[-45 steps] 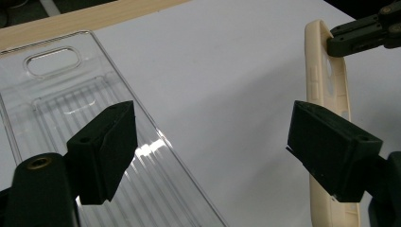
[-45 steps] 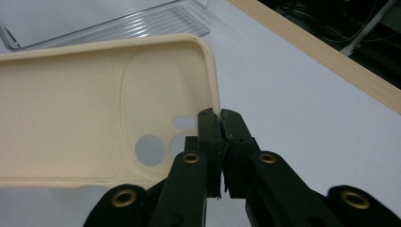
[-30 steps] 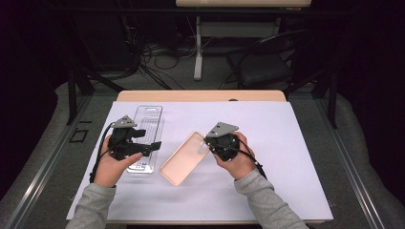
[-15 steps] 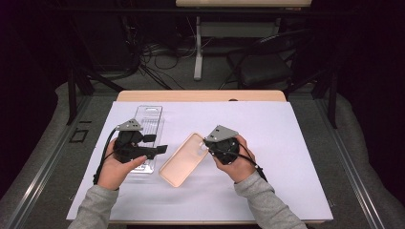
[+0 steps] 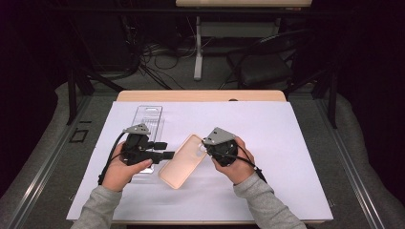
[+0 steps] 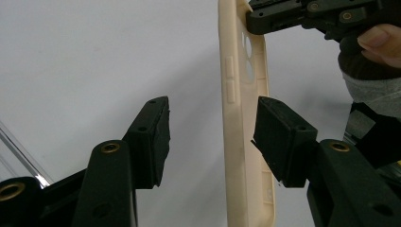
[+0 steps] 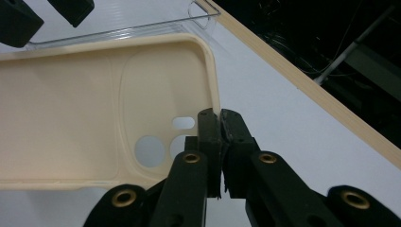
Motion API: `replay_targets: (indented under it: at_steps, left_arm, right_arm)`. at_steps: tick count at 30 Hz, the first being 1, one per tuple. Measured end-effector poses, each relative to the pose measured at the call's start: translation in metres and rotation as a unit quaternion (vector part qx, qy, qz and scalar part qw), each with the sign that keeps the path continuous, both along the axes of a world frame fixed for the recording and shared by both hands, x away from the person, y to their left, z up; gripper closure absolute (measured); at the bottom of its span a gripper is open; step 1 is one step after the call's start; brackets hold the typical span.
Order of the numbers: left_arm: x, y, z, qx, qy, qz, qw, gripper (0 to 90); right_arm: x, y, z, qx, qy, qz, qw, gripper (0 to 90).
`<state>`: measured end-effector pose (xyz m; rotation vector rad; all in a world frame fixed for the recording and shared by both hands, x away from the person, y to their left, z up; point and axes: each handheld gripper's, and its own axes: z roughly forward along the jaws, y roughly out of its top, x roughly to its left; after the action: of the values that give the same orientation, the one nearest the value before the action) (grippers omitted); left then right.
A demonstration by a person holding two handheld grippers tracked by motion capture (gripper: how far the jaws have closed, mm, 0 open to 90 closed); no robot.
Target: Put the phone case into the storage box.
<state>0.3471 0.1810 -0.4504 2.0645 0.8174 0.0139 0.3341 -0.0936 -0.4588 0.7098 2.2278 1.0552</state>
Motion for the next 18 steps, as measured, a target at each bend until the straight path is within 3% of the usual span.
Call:
replay_targets:
  at_steps: [3, 11, 18]
  left_arm:
    - [0.000, -0.001, -0.001, 0.000, 0.001, 0.001, 1.0000, 46.8]
    - [-0.001, -0.005, -0.004, -0.011, 0.028, -0.017, 0.9994, 50.4]
    - [0.002, -0.007, -0.011, -0.022, 0.068, -0.023, 0.9972, 56.0]
  right_arm:
    - [-0.001, 0.001, 0.000, -0.005, -0.002, 0.002, 1.0000, 88.0]
    - [-0.004, 0.003, -0.001, -0.007, -0.006, 0.004, 0.9999, 88.0]
    - [-0.006, 0.006, -0.002, -0.009, -0.011, 0.010, 0.9998, 88.0]
